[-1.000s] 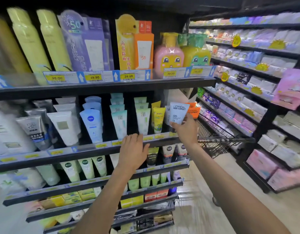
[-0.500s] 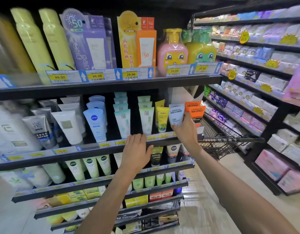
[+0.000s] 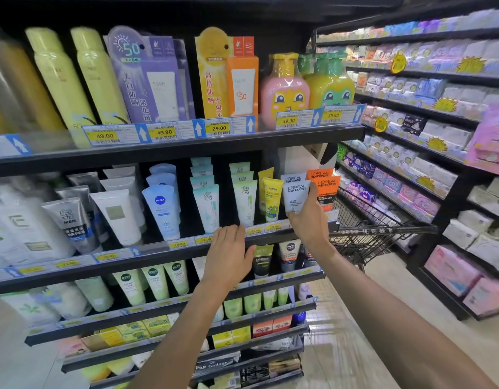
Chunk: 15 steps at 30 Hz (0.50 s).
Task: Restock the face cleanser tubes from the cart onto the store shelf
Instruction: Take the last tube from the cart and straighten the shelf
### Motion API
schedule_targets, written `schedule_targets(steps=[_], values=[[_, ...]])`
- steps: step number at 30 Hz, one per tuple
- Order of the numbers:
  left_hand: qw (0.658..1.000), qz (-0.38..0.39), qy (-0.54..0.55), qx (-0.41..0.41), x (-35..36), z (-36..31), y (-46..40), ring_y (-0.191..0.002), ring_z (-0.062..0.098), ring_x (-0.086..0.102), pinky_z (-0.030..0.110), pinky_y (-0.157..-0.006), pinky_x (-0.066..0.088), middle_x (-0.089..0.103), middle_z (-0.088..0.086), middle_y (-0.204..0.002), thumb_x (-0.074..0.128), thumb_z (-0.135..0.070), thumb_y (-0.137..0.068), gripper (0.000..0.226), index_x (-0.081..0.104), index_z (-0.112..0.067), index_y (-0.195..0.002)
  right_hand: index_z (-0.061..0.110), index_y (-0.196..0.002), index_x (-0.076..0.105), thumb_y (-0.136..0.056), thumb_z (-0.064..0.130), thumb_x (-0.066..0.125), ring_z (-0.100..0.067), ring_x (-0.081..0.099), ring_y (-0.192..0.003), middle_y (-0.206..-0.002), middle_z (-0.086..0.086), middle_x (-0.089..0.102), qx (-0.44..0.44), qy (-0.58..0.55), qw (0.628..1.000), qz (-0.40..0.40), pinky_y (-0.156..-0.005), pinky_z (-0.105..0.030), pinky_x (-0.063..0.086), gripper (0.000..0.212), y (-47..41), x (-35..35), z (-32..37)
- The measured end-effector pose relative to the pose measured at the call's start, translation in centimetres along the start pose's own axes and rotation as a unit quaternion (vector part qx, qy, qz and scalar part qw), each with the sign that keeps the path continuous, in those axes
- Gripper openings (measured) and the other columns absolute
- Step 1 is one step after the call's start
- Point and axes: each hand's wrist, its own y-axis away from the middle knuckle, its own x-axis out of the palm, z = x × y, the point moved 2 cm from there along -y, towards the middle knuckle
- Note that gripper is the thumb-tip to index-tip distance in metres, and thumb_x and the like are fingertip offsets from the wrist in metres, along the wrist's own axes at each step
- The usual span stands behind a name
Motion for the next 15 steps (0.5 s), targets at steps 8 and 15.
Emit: schedule_targets(steps=[8, 15], values=[[0.997, 0.003, 0.071, -0.001, -1.9, 0.0, 0.2, -0.138, 0.025, 0.04, 0.037, -0.12, 0.031, 0.046, 0.008, -0.148, 0.049, -0.036, -0.106, 0.053, 0.043, -0.008, -0.151, 0.027, -0.154, 0.025, -0.087, 0.025, 0.078, -0.023, 0.071, -0.095, -0.12, 0.0, 0.066, -0.03, 0.036, 0.999, -0.016, -0.067, -0.044, 0.063, 0.086, 0.8, -1.8, 0.5], [0.989, -0.124, 0.073, 0.019, -7.7, 0.1, -3.0, -0.124, 0.025, 0.051, 0.041, -0.096, 0.051, 0.055, 0.008, -0.137, 0.057, -0.016, -0.1, 0.041, 0.055, -0.008, -0.14, 0.013, -0.133, 0.064, -0.101, 0.036, 0.062, -0.026, 0.052, -0.125, -0.129, -0.006, 0.064, -0.247, 0.127, 0.96, -0.023, -0.103, -0.037, 0.041, 0.04, 0.2, -5.2, 5.8]])
